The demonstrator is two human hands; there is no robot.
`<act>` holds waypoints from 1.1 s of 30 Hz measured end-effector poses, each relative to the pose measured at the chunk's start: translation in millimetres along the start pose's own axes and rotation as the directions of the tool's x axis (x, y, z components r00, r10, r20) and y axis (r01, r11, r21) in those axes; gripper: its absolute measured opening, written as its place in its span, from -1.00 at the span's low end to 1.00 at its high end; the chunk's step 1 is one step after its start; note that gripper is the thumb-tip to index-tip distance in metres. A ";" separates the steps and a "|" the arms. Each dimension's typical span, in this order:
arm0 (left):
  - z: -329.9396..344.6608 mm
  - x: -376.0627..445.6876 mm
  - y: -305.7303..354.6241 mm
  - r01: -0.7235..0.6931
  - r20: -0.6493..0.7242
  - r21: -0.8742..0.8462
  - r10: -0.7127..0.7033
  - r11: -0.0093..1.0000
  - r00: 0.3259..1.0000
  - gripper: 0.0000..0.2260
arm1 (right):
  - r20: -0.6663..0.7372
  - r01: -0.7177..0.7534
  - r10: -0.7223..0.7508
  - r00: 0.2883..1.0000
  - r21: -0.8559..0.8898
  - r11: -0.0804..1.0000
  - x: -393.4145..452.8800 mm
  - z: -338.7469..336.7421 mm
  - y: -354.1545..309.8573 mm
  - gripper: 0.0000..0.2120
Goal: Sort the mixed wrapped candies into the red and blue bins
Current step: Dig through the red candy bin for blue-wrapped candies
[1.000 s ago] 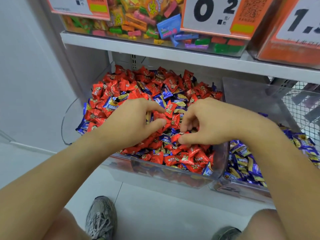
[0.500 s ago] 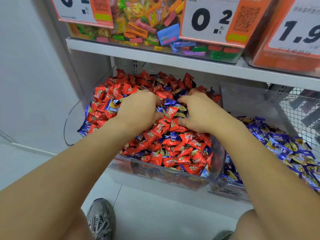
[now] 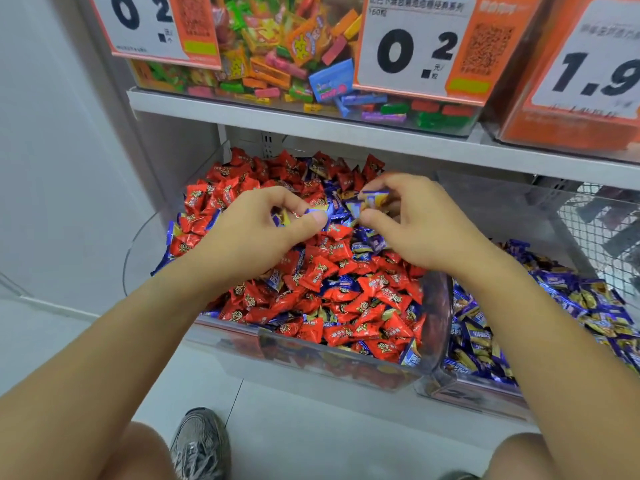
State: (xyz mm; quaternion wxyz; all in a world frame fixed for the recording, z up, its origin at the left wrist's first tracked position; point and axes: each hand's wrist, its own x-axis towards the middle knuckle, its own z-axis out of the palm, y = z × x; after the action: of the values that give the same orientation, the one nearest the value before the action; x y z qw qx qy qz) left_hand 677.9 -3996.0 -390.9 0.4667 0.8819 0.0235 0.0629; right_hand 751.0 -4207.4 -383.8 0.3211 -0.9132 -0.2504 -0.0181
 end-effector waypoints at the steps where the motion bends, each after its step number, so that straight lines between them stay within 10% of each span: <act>1: 1.2 -1.3 2.0 0.048 0.037 -0.095 -0.044 0.994 0.998 -0.69 | 0.018 -0.028 0.026 0.999 0.146 0.989 -3.0 -2.5 -3.8 -0.79; 5: 14.8 -3.8 9.5 0.095 0.094 -0.243 -0.074 0.965 0.993 -0.68 | 0.160 -0.130 0.047 0.986 0.560 0.818 -14.8 -1.2 -18.3 -0.76; 12: 48.0 -8.9 29.4 -0.160 -0.077 0.007 0.160 0.987 0.984 -0.69 | 0.333 -0.315 0.051 0.942 0.817 0.484 -35.0 -11.6 -23.7 -0.67; 19: 73.8 -23.8 65.4 -0.307 0.240 -0.060 0.312 0.950 0.919 -0.63 | 0.071 -0.208 0.231 0.970 0.734 0.646 -70.1 -67.3 28.7 -0.91; 24: 127.1 -9.7 106.1 -0.496 0.329 0.103 0.441 0.862 0.835 -0.84 | -0.021 -0.286 0.305 0.952 0.287 0.914 -106.4 -104.4 82.0 -0.79; 30: 187.8 4.8 120.3 -0.515 0.679 0.154 0.289 0.843 0.675 -0.18 | -0.038 -0.419 0.420 0.907 0.041 0.907 -132.8 -125.4 109.6 -0.55; 33: 180.9 -3.8 117.5 -0.579 0.548 0.177 0.408 0.796 0.730 -0.41 | -0.033 -0.460 0.463 0.886 0.073 0.885 -138.8 -131.8 114.9 -0.48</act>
State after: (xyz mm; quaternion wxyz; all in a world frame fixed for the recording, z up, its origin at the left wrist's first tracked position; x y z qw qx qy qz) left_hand 696.1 -4210.9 -394.9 0.2651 0.9079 -0.3221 -0.0404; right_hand 700.4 -4424.5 -372.5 0.3508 -0.9352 -0.0188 0.0440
